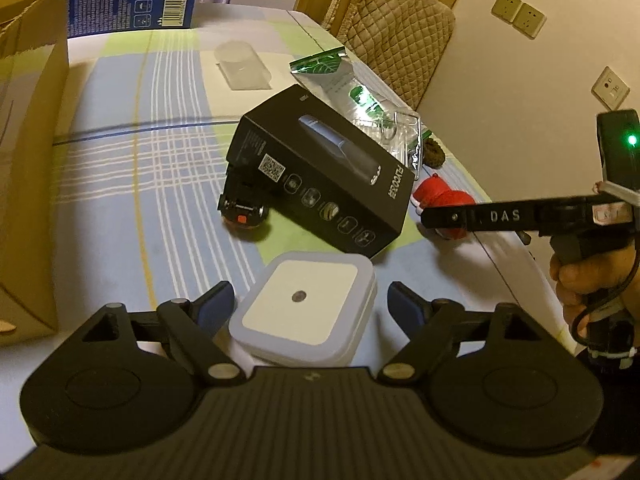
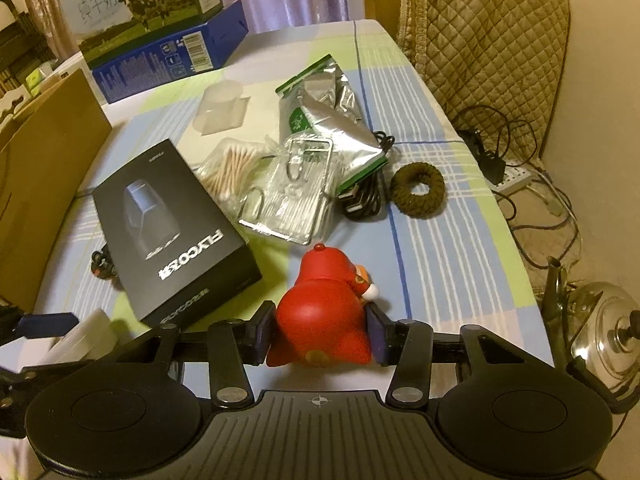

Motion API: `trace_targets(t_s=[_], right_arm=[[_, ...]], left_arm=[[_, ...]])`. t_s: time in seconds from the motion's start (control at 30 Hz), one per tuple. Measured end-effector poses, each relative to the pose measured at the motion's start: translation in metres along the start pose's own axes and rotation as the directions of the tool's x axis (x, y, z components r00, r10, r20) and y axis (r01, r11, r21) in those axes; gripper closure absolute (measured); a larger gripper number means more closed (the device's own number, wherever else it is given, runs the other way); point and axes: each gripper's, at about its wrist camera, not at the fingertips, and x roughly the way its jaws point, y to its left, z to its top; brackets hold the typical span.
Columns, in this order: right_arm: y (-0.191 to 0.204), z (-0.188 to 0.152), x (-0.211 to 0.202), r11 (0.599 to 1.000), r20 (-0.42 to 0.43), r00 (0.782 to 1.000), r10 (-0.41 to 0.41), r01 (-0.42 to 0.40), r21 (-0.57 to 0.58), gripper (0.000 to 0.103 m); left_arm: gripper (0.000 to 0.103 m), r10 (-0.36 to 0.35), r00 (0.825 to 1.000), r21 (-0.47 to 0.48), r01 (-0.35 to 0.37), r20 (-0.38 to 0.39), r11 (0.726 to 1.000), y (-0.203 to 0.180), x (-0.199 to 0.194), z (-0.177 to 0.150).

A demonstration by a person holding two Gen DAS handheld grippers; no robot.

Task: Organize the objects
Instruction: 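Carry the night-light and red toy into the cardboard box and release both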

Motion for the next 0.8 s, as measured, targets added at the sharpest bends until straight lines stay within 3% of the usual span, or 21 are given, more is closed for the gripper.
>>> trace_targets(t_s=[0.2, 0.27, 0.43, 0.5, 0.6, 0.8], right_arm=[[0.010, -0.013, -0.009, 0.999, -0.015, 1.000, 0.021, -0.020, 0.027, 0.059], [0.014, -0.018, -0.012, 0.999, -0.021, 0.999, 0.026, -0.025, 0.034, 0.059], [0.019, -0.028, -0.017, 0.999, -0.027, 0.999, 0.027, -0.026, 0.041, 0.059], [0.019, -0.029, -0.018, 0.999, -0.028, 0.999, 0.029, -0.027, 0.042, 0.059], [0.019, -0.028, -0.019, 0.999, -0.028, 0.999, 0.028, -0.027, 0.040, 0.059], [0.021, -0.030, -0.022, 0.999, -0.026, 0.999, 0.030, -0.029, 0.031, 0.059]], left_arm=[[0.025, -0.018, 0.999, 0.010, 0.019, -0.038, 1.000, 0.001, 0.005, -0.001], [0.036, -0.021, 0.999, 0.009, 0.021, -0.045, 1.000, 0.001, 0.004, -0.003], [0.043, -0.025, 0.998, 0.009, 0.026, -0.060, 1.000, -0.004, -0.003, -0.010], [0.043, -0.026, 0.998, -0.010, 0.026, -0.064, 1.000, -0.004, -0.002, -0.012], [0.035, -0.029, 0.998, -0.054, 0.026, -0.055, 0.998, 0.000, -0.002, -0.012], [0.036, -0.028, 0.998, -0.076, 0.024, -0.054, 0.997, -0.001, 0.005, -0.004]])
